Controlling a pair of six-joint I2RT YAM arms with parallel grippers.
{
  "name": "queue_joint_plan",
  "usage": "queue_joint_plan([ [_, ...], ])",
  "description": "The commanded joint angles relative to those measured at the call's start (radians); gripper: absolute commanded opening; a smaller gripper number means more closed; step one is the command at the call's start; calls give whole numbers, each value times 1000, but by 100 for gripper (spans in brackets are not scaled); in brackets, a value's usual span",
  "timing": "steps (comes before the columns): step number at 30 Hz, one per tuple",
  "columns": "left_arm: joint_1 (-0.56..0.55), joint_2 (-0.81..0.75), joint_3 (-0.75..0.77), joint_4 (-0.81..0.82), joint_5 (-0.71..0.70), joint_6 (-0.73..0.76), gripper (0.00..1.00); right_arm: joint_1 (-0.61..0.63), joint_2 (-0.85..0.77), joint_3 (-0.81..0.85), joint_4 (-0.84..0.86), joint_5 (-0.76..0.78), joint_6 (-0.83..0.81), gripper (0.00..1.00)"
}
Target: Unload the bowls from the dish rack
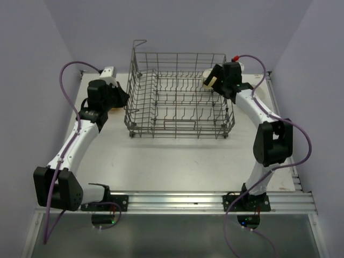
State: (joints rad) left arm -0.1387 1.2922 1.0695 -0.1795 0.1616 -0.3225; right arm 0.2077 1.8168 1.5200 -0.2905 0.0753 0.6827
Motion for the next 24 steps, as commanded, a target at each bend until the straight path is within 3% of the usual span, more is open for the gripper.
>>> queue_joint_plan([
  [1, -9, 19, 12, 26, 56, 69, 0, 25, 42, 29, 34, 107, 54, 99],
  [13, -21, 4, 15, 8, 41, 56, 0, 90, 153, 39, 119, 323, 178, 99],
  [24, -41, -1, 21, -8, 44, 51, 0, 111, 229, 80, 184, 468, 167, 99],
])
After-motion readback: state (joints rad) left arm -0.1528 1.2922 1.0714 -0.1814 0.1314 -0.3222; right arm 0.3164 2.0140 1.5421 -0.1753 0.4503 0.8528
